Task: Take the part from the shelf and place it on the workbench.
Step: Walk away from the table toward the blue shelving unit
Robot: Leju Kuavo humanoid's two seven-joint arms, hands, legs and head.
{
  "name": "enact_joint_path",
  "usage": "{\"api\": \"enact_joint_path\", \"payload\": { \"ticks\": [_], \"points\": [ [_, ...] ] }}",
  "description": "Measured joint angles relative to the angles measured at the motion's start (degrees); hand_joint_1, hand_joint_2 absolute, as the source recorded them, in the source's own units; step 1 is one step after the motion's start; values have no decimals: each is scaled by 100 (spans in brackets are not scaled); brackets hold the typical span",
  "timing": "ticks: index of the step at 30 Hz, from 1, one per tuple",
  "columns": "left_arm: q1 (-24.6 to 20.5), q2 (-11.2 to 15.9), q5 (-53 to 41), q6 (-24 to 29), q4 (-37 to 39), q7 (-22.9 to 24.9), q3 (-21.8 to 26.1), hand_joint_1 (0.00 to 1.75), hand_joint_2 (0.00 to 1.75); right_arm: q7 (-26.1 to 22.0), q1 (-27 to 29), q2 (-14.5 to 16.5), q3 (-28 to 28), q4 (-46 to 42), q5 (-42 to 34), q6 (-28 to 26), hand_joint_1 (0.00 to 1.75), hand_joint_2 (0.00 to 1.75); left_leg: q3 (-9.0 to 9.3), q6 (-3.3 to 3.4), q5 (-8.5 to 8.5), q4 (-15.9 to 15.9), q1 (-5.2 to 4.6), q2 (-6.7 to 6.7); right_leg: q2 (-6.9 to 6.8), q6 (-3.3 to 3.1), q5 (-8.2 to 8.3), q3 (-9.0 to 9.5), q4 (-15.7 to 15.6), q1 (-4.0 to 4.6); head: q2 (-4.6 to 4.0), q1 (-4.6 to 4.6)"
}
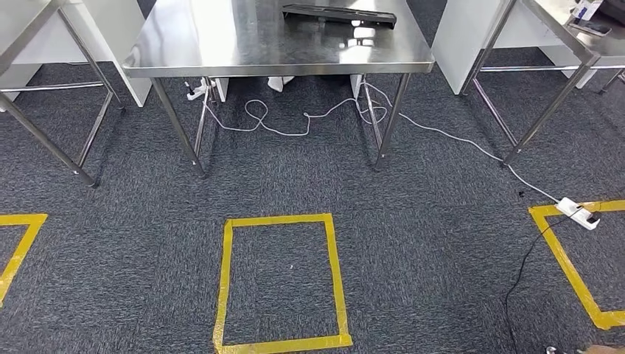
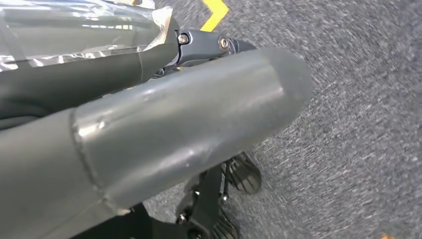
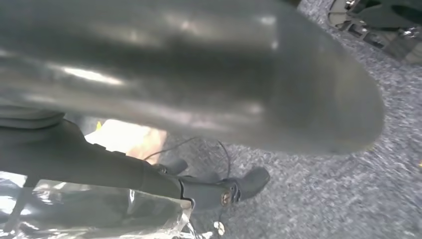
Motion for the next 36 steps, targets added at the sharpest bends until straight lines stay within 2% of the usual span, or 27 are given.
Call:
{"api": "enact_joint_path", "payload": {
  "ticks": [2,3,4,5,7,8,9,10,11,12,14,15,16,17,18,19,21,22,23,24,25,26,27,29,31,33,36],
  "points": [
    [1,-2,-14,-13,3,9,3,0,0,-51,-29,5,-7,3,-13,-13,0,0,-63,105,71,-45,-31,6,-1,87,99,-18,-29,9,0,11],
    [-3,-3,-16,-21,4,13,6,0,0,-71,-35,7,-9,7,-14,-18,0,0,-117,164,136,-62,-36,23,6,106,69,-61,1,7,0,6],
    [-7,-3,-18,-28,5,18,9,0,0,-89,-32,8,-10,10,-14,-23,0,0,-188,232,220,-79,-36,41,14,92,-68,-124,105,9,0,12],
    [-9,-3,-20,-33,7,19,13,0,0,-98,-27,7,-12,13,-13,-28,0,0,-278,283,313,-95,-32,59,21,54,-317,-219,328,11,0,15],
    [-11,3,-22,-31,5,20,15,0,0,-116,-23,5,-13,13,-11,-40,0,0,-481,325,479,-89,-43,79,27,-26,-909,-400,1040,-5,0,29],
    [-8,4,-24,-25,5,21,16,0,0,-118,-21,5,-14,13,-11,-46,0,0,-589,321,562,-83,-47,88,28,-14,-1081,-447,1406,-9,0,29],
    [-7,2,-26,-19,5,24,16,0,0,-119,-20,4,-14,13,-12,-53,0,0,-692,313,647,-75,-48,99,28,35,-1107,-418,1651,-11,0,30],
    [-7,-2,-31,-13,6,27,16,0,0,-119,-19,4,-15,13,-13,-60,0,0,-798,300,732,-65,-49,107,28,105,-1018,-299,1718,-12,0,30],
    [-7,-6,-43,-10,7,32,16,0,0,-119,-18,3,-17,13,-15,-67,0,0,-904,282,814,-53,-49,113,29,170,-873,-77,1581,-14,0,31],
    [-8,-9,-58,-7,7,41,15,0,0,-116,-20,1,-21,13,-19,-74,0,0,-994,257,893,-36,-49,116,29,205,-760,249,1235,-15,0,32],
    [-12,-11,-105,2,7,66,11,0,0,-100,-30,-3,-39,12,-24,-84,0,0,-1128,193,1028,-2,-68,116,37,159,-818,978,241,14,0,31],
    [-14,-2,-137,7,5,77,7,0,0,-84,-25,2,-51,13,-28,-87,0,0,-1160,166,1091,10,-85,116,46,117,-904,1200,-122,-1,0,26],
    [-14,21,-173,9,1,83,-1,0,0,-63,-14,13,-63,13,-35,-88,0,0,-1195,144,1141,19,-96,113,53,90,-974,1315,-297,-27,0,31],
    [-10,49,-212,14,-3,85,-10,0,0,-40,9,26,-73,14,-43,-89,0,0,-1222,112,1185,38,-101,112,46,94,-999,1262,-279,-83,0,37],
    [-6,66,-257,25,-2,86,-21,0,0,-21,41,31,-83,19,-51,-86,0,0,-1264,74,1173,95,-111,105,34,101,-995,1183,-180,-140,0,29],
    [-1,86,-296,39,-1,96,-38,0,0,-6,73,36,-90,22,-54,-84,0,0,-1321,31,1065,200,-108,98,16,96,-1002,1106,-83,-163,0,10],
    [10,104,-358,75,7,148,-74,0,0,18,129,31,-104,30,-40,-80,0,0,-1450,-16,561,629,-105,91,-18,34,-965,941,18,-148,0,-57],
    [13,122,-371,90,5,180,-87,0,0,25,144,30,-106,31,-28,-80,0,0,-1516,-6,270,935,-96,89,-34,-6,-924,879,35,-127,0,-75],
    [16,130,-375,101,5,208,-93,0,0,29,148,21,-107,31,-17,-80,0,0,-1563,14,78,1256,-93,88,-47,-40,-872,813,42,-99,0,-79],
    [20,133,-376,110,5,227,-93,0,0,26,149,12,-107,31,-9,-79,0,0,-1567,40,40,1507,-93,87,-57,-63,-818,742,52,-71,0,-80],
    [24,130,-376,115,5,242,-94,0,0,15,148,6,-107,31,-5,-75,0,0,-1501,67,129,1622,-93,86,-62,-71,-772,671,65,-49,0,-81],
    [28,126,-377,116,5,252,-95,0,0,-2,145,4,-107,31,0,-66,0,0,-1341,91,286,1549,-92,86,-65,-71,-735,608,83,-34,0,-80],
    [28,121,-379,117,5,258,-98,0,0,-24,139,4,-107,31,6,-54,0,0,-1110,105,383,1298,-90,85,-66,-61,-706,552,101,-25,0,-81],
    [13,101,-394,116,6,261,-111,0,0,-58,103,0,-107,28,20,-35,0,0,-650,116,309,672,-101,46,-60,-20,-654,481,130,-1,0,-80],
    [0,84,-413,114,7,264,-128,0,0,-72,56,-2,-107,24,27,-30,0,0,-494,156,163,361,-119,3,-52,16,-623,439,149,36,0,-76],
    [1,75,-421,115,7,275,-145,0,0,-81,35,0,-107,22,32,-29,0,0,-516,204,177,312,-123,5,-47,-53,-666,412,156,67,0,-71],
    [8,61,-424,123,8,302,-155,0,0,-94,33,-1,-107,22,49,-30,0,0,-552,271,233,302,-135,21,-45,-224,-650,382,136,98,0,-68]
  ]
}}
